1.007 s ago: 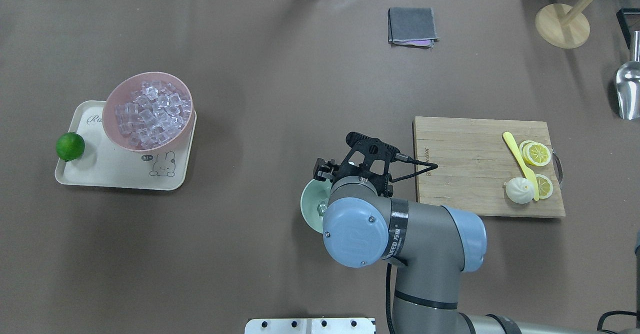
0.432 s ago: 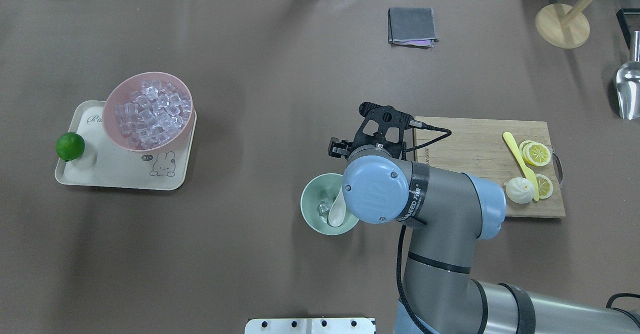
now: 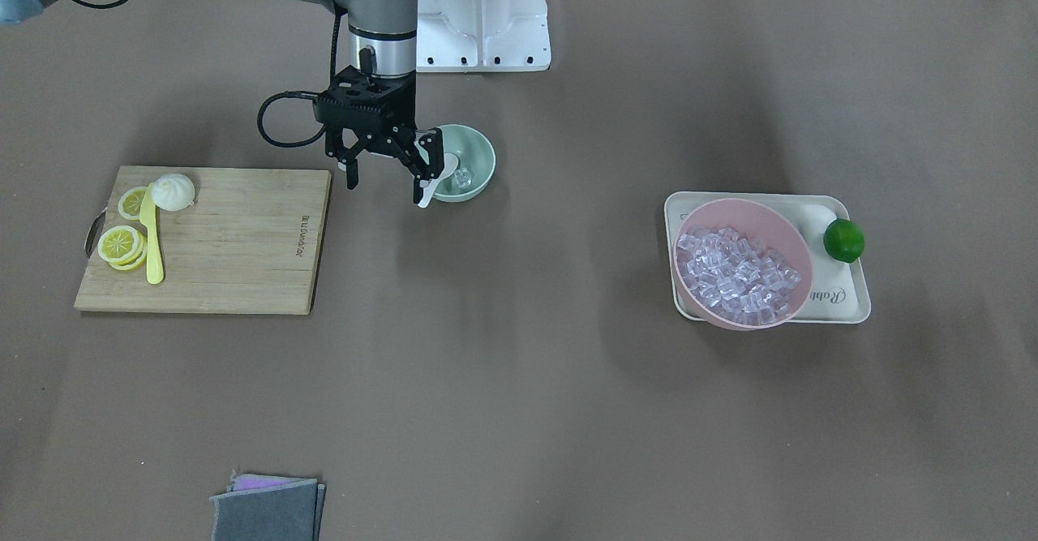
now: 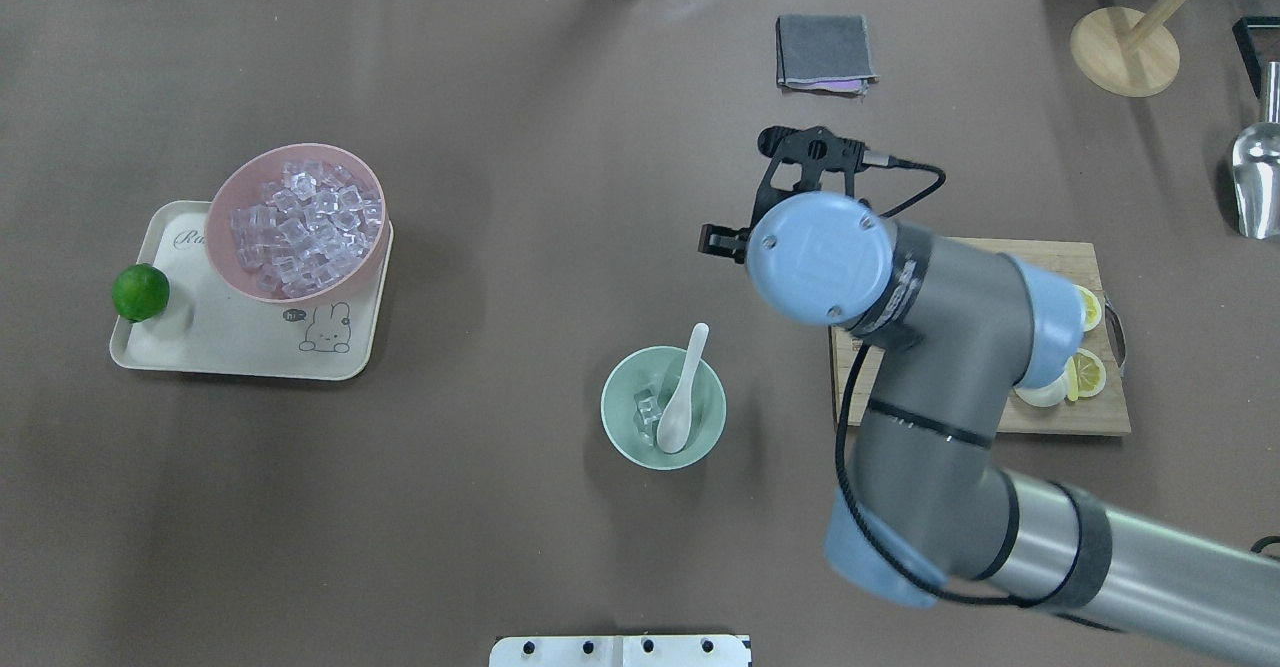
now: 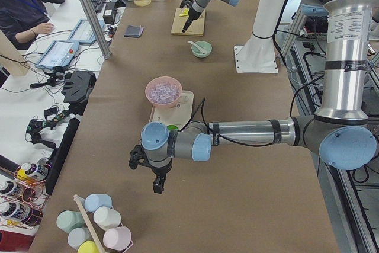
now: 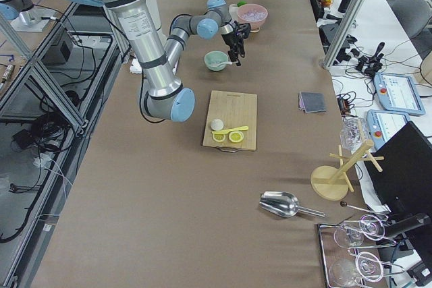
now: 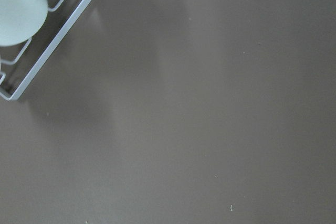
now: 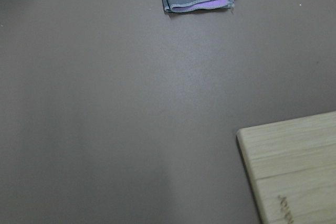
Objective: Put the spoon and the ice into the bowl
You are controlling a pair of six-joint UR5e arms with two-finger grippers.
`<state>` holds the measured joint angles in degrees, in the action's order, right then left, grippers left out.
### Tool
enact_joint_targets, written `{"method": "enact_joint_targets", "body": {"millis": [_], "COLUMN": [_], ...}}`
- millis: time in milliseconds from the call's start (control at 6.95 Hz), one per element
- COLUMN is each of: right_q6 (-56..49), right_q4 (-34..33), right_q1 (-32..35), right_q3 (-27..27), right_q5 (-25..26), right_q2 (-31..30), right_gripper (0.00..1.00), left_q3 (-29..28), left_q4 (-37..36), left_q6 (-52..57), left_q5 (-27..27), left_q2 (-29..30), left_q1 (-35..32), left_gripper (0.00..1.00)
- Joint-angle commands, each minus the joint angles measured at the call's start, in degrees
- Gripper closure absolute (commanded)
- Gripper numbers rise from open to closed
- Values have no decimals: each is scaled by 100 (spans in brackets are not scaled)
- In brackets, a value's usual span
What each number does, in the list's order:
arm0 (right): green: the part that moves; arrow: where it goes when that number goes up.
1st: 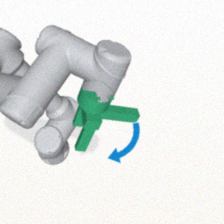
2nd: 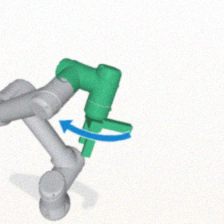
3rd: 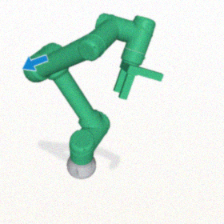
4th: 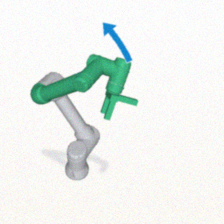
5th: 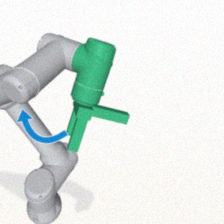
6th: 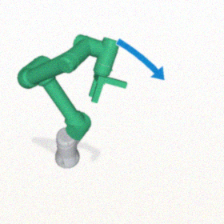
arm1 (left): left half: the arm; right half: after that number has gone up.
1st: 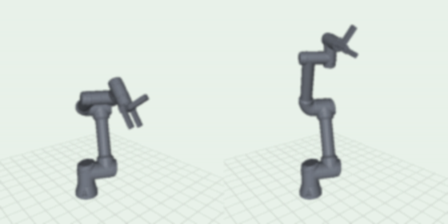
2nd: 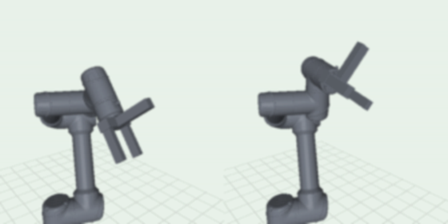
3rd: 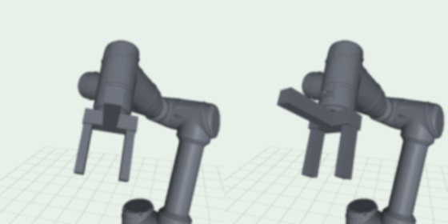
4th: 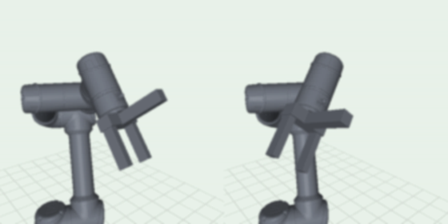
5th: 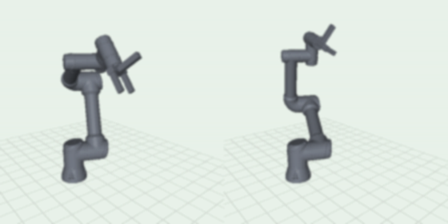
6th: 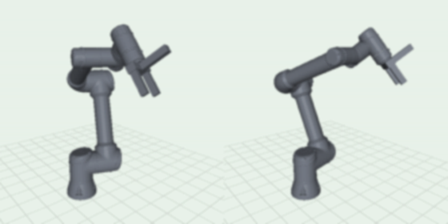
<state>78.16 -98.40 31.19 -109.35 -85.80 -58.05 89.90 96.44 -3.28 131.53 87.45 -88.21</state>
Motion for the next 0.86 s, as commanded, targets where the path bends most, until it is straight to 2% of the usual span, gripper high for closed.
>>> {"method": "enact_joint_targets", "body": {"millis": [0, 144, 432, 719], "right_q6": [-2381, -3664, -6556, -8178], "right_q4": [808, 1127, 1060, 1113], "right_q1": [1461, 2225, 3808, 4891], "right_q3": [-42, -25, 324, 730], "right_q5": [-1642, -2311, -3323, -3942], "right_q2": [-1035, -1738, -2507, -3113], "right_gripper": [0, 0, 0, 0], "left_q3": [212, 203, 186, 177], "left_q4": [-64, -64, -55, -55], "left_q6": [-251, -243, -252, -252], "left_q5": [14, -21, -31, -22], "left_q2": [-167, -176, -185, -185], "left_q1": [-21, -29, -21, -21], "left_gripper": [2, 2, 2, 2]}}
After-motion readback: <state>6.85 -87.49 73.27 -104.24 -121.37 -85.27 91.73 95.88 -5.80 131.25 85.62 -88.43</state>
